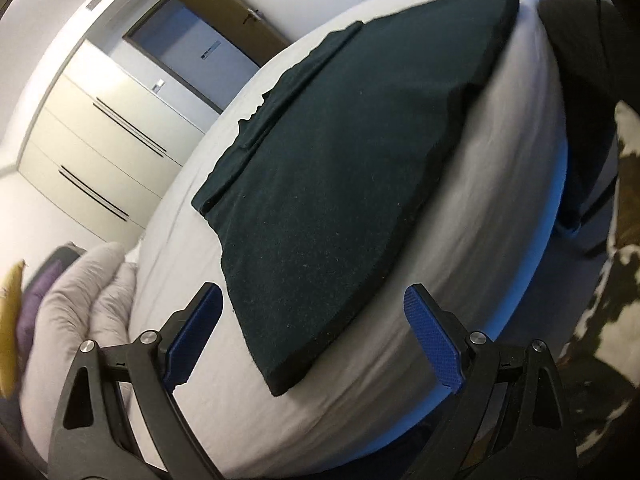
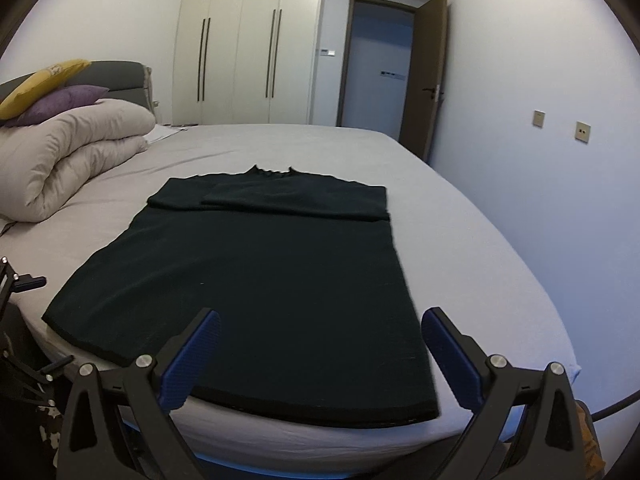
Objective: Fold small clothes
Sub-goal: 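Grasp the sweater hem with both tools and lift it toward the collar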
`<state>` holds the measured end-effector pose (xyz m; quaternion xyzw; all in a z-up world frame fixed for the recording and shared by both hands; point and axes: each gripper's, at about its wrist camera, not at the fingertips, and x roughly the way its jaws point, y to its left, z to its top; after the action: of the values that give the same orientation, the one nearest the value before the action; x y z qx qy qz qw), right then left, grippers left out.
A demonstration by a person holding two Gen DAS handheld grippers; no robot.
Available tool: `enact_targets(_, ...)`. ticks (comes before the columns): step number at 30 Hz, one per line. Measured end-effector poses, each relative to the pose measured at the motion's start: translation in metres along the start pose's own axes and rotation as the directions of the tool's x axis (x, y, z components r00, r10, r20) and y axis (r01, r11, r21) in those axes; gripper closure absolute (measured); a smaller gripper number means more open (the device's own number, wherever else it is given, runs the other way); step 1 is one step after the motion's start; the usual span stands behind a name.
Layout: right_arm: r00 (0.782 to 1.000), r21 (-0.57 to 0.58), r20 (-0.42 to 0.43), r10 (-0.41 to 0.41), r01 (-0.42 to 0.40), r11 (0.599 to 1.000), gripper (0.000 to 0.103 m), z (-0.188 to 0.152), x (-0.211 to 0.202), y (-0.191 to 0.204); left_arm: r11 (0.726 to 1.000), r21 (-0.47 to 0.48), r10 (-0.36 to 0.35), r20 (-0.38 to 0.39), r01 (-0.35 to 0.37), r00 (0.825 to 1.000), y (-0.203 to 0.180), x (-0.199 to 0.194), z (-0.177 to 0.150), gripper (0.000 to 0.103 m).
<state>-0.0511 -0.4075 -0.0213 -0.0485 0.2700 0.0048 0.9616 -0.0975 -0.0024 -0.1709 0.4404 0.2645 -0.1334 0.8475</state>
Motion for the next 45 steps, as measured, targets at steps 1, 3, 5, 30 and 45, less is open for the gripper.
enact_targets(1, 1.0, -0.004, -0.002, 0.003, -0.003, 1.0, 0.001, 0.0, 0.003, 0.004, 1.0, 0.016, 0.013, -0.004, -0.013, 1.0, -0.003, 0.001, -0.001, 0.01)
enact_targets(3, 1.0, -0.016, -0.005, 0.008, -0.008, 1.0, 0.001, -0.001, 0.004, 0.008, 0.999, 0.04, 0.033, -0.007, -0.033, 0.999, -0.005, 0.006, -0.001, 0.01)
enact_targets(5, 1.0, -0.025, -0.008, 0.006, -0.006, 1.0, 0.001, -0.002, 0.005, 0.01, 0.997, 0.057, 0.044, -0.001, -0.044, 0.999, -0.006, 0.006, -0.004, 0.01)
enact_targets(30, 0.986, -0.625, -0.05, -0.16, 0.094, 0.775, 0.027, -0.068, 0.013, 0.054, 0.982, -0.118, 0.16, 0.092, -0.149, 0.983, 0.062, -0.012, 0.009, 0.099)
enact_targets(45, 0.961, -0.757, -0.08, -0.263, 0.113, 0.644, 0.038, -0.092, 0.04, 0.054, 0.968, -0.224, 0.141, 0.105, -0.115, 0.984, 0.09, -0.022, 0.033, 0.099)
